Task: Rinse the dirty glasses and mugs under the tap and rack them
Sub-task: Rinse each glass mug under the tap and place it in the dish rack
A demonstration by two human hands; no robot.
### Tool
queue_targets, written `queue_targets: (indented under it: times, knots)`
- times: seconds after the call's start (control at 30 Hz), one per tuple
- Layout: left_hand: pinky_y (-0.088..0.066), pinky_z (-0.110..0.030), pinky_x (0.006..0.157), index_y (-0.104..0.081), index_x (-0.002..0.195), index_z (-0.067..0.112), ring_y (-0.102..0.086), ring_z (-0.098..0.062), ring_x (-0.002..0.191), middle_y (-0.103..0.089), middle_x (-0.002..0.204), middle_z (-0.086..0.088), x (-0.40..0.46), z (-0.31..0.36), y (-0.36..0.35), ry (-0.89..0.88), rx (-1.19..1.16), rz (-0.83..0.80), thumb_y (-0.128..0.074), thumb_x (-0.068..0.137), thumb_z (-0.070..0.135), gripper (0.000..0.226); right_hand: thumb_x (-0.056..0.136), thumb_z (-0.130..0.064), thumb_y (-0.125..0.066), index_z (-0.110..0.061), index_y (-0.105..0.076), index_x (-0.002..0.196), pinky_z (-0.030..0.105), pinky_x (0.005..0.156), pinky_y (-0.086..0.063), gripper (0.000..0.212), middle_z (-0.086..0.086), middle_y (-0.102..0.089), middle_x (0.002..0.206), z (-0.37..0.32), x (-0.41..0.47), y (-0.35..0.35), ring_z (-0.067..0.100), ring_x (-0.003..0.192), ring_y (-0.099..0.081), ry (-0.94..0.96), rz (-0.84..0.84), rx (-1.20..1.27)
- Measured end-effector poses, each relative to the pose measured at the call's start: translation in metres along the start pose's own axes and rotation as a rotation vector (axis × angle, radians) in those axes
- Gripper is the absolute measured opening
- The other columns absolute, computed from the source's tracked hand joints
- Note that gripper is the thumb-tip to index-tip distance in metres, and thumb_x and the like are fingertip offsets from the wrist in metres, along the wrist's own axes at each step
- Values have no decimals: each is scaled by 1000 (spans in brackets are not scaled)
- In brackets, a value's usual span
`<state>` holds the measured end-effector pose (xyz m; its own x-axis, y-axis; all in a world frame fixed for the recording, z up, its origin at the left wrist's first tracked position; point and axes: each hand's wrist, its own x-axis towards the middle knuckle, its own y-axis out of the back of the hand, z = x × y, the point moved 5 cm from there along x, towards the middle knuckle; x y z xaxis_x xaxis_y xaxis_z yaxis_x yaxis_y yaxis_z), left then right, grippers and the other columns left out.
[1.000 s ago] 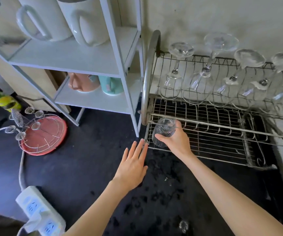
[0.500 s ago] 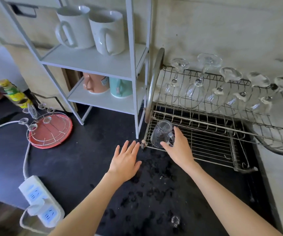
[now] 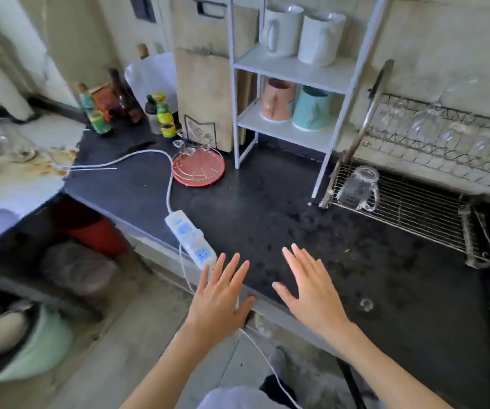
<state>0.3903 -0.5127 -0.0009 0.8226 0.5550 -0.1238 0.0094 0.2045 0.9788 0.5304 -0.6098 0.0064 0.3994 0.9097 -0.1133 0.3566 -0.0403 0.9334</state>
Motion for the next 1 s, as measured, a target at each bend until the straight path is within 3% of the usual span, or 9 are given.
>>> queue_targets:
  times: [0.1,0.2,0.27,0.4,0.47,0.6,0.77,0.87,1.0]
  knots:
    - [-44,-49,93,-51,130,19,-52,-31,122,-54,134,-5,-68,-47,-2,138,5,-37,-34,82,54,62,84,-72,-2,-21,-28,146,39,113,-22,85,1,-25,154,-60,-19,-28,18,141,-28,96,-48,-22]
    - [-46,-51,92,-51,130,20,-50,-33,123,-55,134,-4,-123,-99,5,255,2,-3,-35,81,56,64,94,-61,-8,-15,-47,133,48,92,-46,72,7,-53,136,-121,-20,-44,25,119,-56,182,-88,-36]
    - [-46,-53,90,-49,130,18,-50,-35,123,-54,134,-6,-154,-134,13,347,-15,30,-36,80,55,64,93,-63,-9,-16,-43,136,46,101,-39,73,6,-49,140,-164,-14,-50,23,126,-51,287,-91,-34]
    - [-41,-55,94,-47,132,16,-45,-37,127,-50,138,-9,-207,-193,22,522,-54,99,-38,82,54,64,86,-65,-18,-26,-11,150,29,115,3,75,-3,-6,158,-249,5,-67,14,146,-6,495,-133,-14]
    - [-41,-54,95,-47,133,15,-44,-37,128,-49,139,-9,-226,-221,25,586,-51,126,-37,83,54,65,94,-57,-31,-26,-8,150,30,116,4,68,-3,-2,159,-287,20,-80,12,146,-2,556,-158,-12]
    - [-34,-53,101,-47,136,16,-39,-35,132,-45,142,-9,-249,-279,32,727,-48,168,-33,84,56,67,89,-62,-22,-26,-10,150,32,116,3,72,-3,-5,159,-355,57,-108,13,146,-4,657,-190,-29]
    - [0,-40,114,-18,148,25,3,-22,145,-9,157,2,-257,-353,42,909,-163,276,-8,77,67,84,95,-51,-37,-26,-11,150,35,119,-3,65,-2,-9,158,-430,121,-135,13,146,-5,711,-255,17]
    - [4,-38,115,-11,149,27,9,-19,145,-1,158,5,-247,-393,52,987,-188,270,0,71,68,88,95,-49,-38,-25,-13,150,35,119,-3,64,-2,-12,158,-465,161,-140,13,146,-6,729,-269,50]
    - [5,-37,115,-9,149,27,13,-17,144,1,158,4,-228,-451,74,1030,-203,332,-14,84,66,76,95,-49,-37,-24,-14,149,32,117,-2,64,-1,-14,158,-507,215,-145,14,145,-9,759,-275,16]
